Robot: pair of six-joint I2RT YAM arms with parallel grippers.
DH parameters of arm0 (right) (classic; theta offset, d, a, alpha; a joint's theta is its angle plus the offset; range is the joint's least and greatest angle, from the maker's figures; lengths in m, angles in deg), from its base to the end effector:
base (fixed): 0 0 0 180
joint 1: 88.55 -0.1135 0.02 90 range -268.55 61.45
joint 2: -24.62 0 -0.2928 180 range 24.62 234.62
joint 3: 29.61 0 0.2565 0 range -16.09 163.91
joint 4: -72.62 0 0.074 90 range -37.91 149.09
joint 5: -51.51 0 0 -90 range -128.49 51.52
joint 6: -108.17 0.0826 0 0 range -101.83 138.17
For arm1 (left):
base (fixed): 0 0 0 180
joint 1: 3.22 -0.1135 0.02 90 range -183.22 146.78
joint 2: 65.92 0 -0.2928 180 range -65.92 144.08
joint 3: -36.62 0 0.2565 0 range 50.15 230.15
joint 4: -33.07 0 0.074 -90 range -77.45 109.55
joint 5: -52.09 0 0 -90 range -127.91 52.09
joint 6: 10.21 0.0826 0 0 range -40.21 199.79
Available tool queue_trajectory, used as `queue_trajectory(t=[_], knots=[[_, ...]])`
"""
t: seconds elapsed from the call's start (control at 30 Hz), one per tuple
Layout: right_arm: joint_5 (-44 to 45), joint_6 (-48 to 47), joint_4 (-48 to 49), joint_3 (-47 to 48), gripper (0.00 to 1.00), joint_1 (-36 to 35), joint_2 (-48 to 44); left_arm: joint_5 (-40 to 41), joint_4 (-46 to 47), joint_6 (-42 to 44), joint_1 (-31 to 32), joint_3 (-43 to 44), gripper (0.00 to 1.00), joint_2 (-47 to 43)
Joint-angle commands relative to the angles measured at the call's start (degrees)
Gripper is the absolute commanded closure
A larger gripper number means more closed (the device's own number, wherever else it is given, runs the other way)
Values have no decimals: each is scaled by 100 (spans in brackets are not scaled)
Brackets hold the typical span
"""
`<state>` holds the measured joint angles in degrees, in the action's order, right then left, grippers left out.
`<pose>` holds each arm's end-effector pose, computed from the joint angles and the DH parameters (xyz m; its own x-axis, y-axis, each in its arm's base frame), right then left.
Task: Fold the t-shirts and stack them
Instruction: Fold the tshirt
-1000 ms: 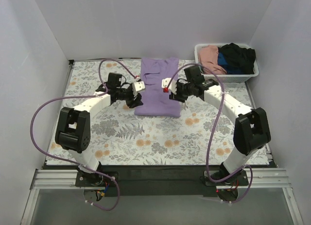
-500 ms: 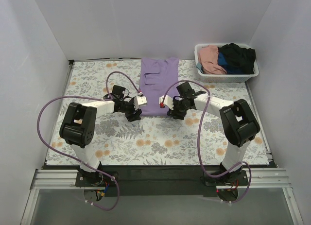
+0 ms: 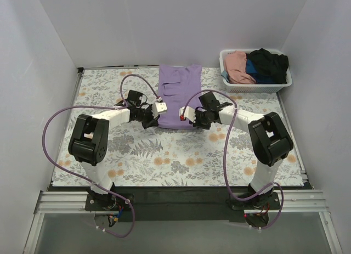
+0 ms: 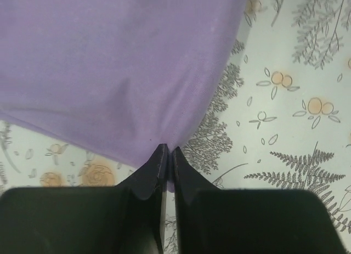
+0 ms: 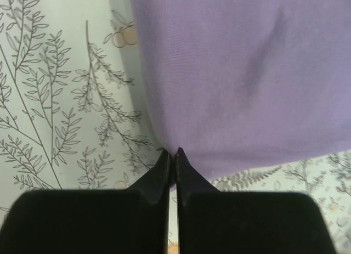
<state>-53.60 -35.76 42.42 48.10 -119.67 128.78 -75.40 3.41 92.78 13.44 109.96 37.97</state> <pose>0.3363 0.2282 0.1547 0.0814 -0.8624 -0.4997 -0.9440 0.0940 -0.3162 0.3501 -0.1573 0.1463 -0.6939 0.3938 -0.6028 0.6908 0.6003 -0.4030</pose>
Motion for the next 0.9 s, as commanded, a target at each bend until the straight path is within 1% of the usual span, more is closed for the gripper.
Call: queue_trajectory(t=[0.0, 0.07, 0.13, 0.27, 0.33, 0.37, 0.43, 0.5, 0.53, 0.57, 0.6, 0.63, 0.67, 0.7, 0.73, 0.87], knots=[[132, 32, -433, 743, 99, 175, -501, -144, -600, -419, -84, 757, 100, -282], [44, -82, -784, 1347, 99, 315, -546, -118, -793, -421, -102, 996, 100, -431], [52, -231, -1222, 1693, 99, 343, -520, -82, -1117, -263, -102, 1304, 100, -501], [44, -495, -1820, 2150, 99, 325, -572, 5, -1312, -209, -67, 1340, 100, -773], [52, -583, -1963, 2064, 99, 308, -686, 145, -1443, -210, -6, 1122, 100, -958], [44, -609, -2103, 1967, 99, 255, -869, 172, -1497, -183, 64, 1016, 100, -1237], [9, -619, -2253, 1572, 99, 176, -1133, 207, -1724, -70, 170, 735, 100, -1616], [-26, -531, -2560, 1256, 99, 10, -1643, 94, -1935, 132, 284, 261, 100, -2310], [-61, -470, -2683, 967, 99, -70, -1845, 6, -2267, 220, 319, 111, 100, -2547], [-79, -417, -2823, 808, 99, -253, -2256, -177, -2462, 343, 407, -169, 100, -2785], [-106, -338, -3086, 693, 99, -368, -2460, -257, -2664, 396, 460, -276, 100, -3327], [-210, -207, -3262, 562, 99, -456, -2853, -406, -3153, 475, 486, -373, 100, -3558], [-255, -153, -3386, 534, 99, -701, -3040, -599, -3358, 528, 513, -478, 100, -3830], [-281, -57, -3587, 534, 99, -790, -3190, -679, -3691, 529, 522, -497, 100, -4242], [-325, 101, -3641, 621, 99, -869, -3409, -724, -3834, 511, 522, -497, 100, -4429], [-326, 120, -3783, 911, 99, -984, -3368, -777, -4177, 283, 522, -357, 100, -4686]])
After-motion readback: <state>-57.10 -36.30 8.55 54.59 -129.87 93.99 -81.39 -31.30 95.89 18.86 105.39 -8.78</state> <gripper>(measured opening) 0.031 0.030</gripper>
